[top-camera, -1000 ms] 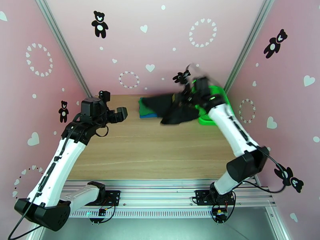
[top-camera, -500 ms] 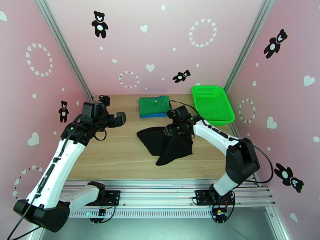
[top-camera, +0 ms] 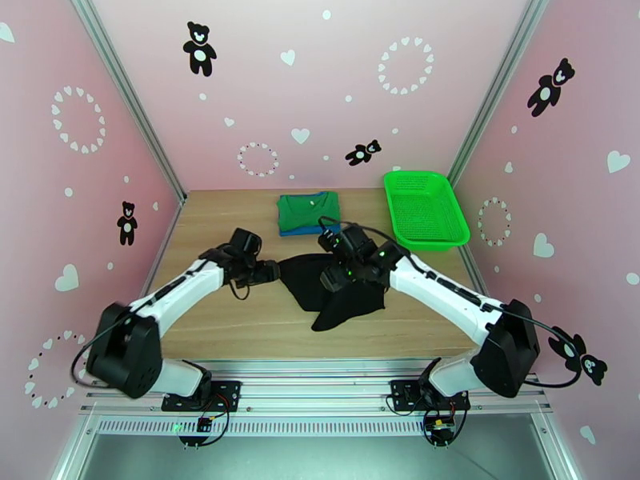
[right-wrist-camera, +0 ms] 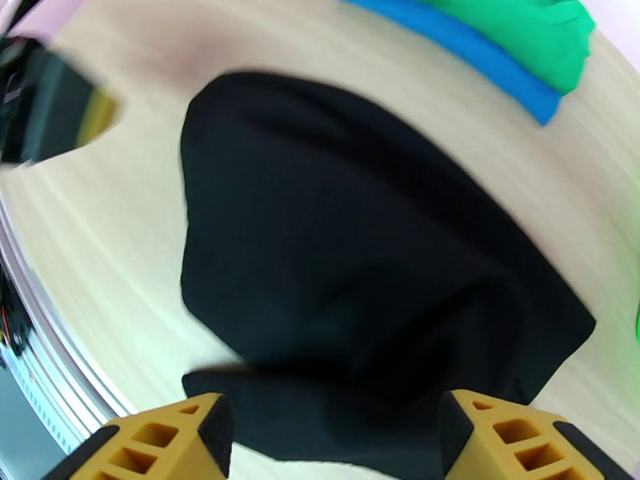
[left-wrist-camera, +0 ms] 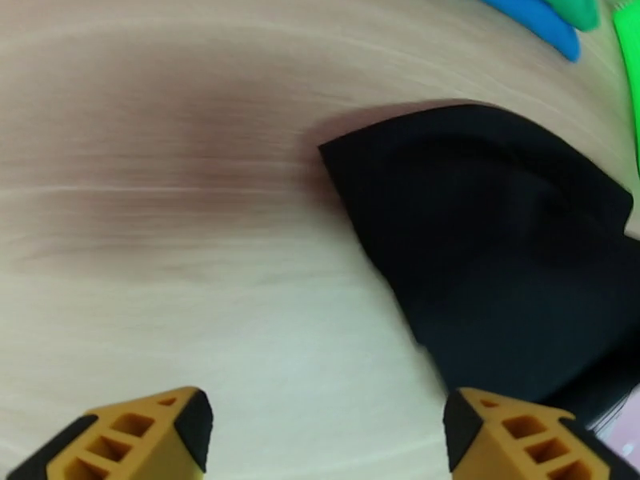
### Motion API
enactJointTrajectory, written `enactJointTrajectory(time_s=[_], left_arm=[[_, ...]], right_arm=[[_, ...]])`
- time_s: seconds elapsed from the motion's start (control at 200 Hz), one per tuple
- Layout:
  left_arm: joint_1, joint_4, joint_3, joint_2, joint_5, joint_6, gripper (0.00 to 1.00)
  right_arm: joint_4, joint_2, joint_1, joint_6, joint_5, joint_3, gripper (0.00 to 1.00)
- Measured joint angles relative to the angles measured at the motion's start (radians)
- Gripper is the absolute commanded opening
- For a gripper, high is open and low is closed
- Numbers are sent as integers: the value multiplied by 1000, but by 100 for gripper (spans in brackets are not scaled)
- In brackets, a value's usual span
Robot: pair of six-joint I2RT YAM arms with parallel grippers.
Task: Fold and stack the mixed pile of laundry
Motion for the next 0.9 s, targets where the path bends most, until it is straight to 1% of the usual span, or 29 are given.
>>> enactJointTrajectory(time_s=[0.16,0.35,0.556,0.711,0.791,0.856,0.891,0.896], left_arm=[[-4,212,-35,89,28,-150,88],[-4,372,-41,195,64,-265,88],[-5,448,-41,229,77,-317,85],[-13,459,-16,259,86,-331,83],[-30,465,-3,269,88,-335,79],[-45,467,0,270,89,-340,71],[-51,466,0,270,89,-343,69],[-51,466,0,270,89,-345,67]], right_arm=[[-5,0,53,21,40,-19,72],[-8,-8,74,40,59,-31,72],[-13,-37,75,56,74,-56,72],[-16,-50,79,70,83,-79,72],[-18,-51,81,74,85,-92,72],[-19,-51,81,75,86,-100,72],[-20,-51,81,76,87,-102,72],[-20,-51,81,76,87,-102,72]])
